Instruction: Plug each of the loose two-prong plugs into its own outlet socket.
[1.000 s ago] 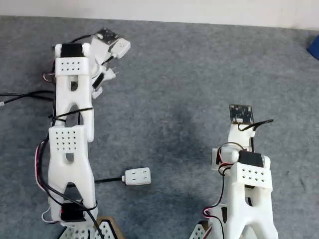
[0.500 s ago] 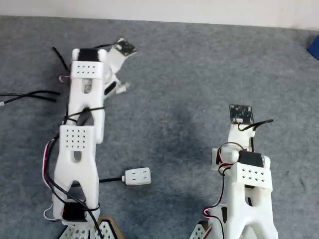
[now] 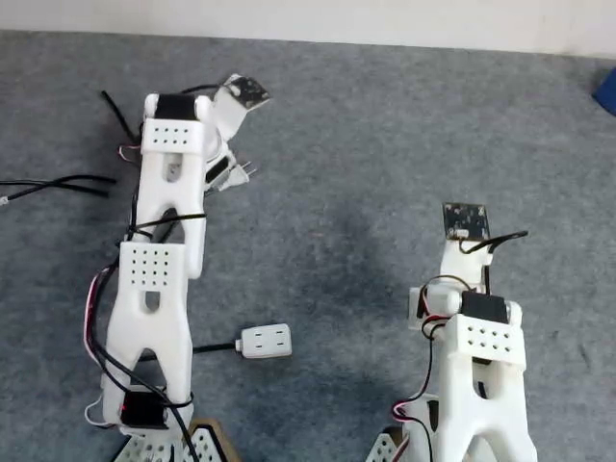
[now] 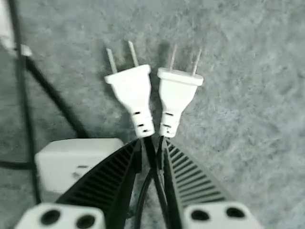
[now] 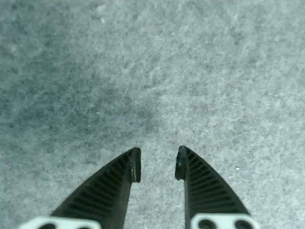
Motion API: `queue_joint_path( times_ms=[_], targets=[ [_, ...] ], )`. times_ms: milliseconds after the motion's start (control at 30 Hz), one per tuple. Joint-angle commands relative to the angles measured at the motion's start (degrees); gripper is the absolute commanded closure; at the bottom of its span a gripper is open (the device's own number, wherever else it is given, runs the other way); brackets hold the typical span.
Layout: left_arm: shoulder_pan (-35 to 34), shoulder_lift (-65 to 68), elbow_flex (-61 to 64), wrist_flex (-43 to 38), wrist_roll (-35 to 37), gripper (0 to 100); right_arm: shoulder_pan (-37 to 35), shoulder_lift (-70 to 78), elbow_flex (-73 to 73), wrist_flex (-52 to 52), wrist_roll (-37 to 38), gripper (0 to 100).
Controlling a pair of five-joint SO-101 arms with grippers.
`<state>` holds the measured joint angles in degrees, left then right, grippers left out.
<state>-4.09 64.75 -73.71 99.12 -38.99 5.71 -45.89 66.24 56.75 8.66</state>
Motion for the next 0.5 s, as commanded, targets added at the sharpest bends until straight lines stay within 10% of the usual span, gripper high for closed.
queue_joint_path(
  times_ms=[0,467],
  targets=[
    [1.1,0.6,-2.2,-1.3,-0.2,91,-0.4,0.1,-0.2,0.2,0.8,86.5],
    [-0.9,3.3,-2.2,-1.7,-0.3,88,-0.4,0.1,-0.2,0.3,0.8,86.5]
  ],
)
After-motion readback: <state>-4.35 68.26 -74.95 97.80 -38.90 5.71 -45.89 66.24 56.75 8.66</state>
